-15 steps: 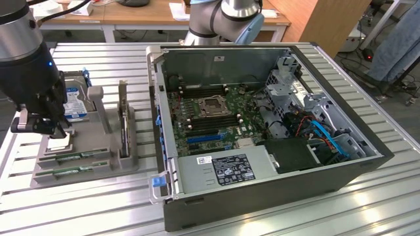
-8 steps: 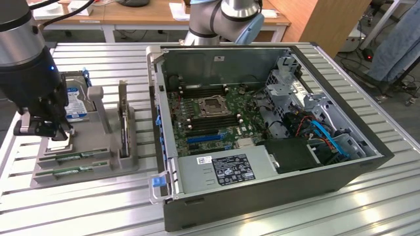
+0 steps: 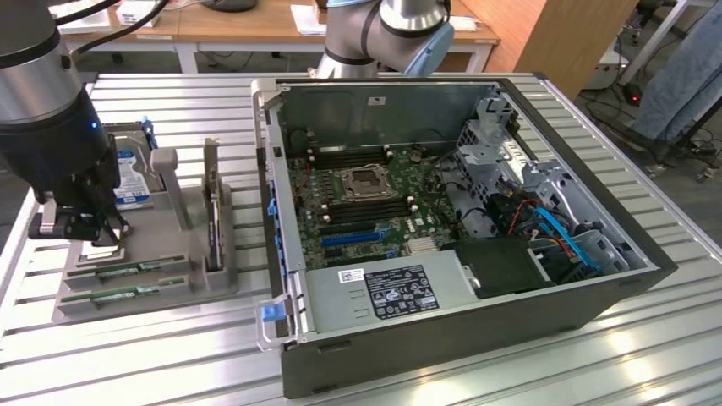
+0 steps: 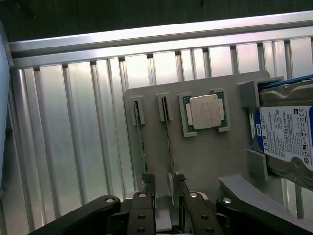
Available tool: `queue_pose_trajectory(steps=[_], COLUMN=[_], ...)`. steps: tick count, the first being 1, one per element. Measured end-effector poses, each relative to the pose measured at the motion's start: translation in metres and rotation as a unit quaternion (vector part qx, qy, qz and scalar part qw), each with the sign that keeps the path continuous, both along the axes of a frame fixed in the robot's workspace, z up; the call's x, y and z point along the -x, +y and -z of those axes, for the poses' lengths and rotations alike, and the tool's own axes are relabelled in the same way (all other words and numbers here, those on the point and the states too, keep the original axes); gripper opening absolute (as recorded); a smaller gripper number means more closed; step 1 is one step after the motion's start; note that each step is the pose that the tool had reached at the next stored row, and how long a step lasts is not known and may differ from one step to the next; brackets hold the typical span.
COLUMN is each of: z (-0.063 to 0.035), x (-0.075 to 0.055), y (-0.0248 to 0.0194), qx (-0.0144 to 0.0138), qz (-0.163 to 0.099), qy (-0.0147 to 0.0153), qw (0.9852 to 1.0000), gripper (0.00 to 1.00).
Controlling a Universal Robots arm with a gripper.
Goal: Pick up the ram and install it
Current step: 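Pick up the ram and move it above insertion slot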
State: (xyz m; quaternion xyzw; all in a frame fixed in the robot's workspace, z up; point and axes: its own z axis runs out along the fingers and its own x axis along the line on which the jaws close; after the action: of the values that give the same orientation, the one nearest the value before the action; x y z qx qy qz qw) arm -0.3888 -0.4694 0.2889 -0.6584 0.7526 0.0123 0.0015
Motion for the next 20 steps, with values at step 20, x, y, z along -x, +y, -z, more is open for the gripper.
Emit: queue_pose_trajectory(steps=[20], z=[0.0002], x=[0.000], y=[-0.0153], qx=[-0.0015], qz=[-0.006], qy=[-0.0001], qw=[1.0000], gripper=[0.29])
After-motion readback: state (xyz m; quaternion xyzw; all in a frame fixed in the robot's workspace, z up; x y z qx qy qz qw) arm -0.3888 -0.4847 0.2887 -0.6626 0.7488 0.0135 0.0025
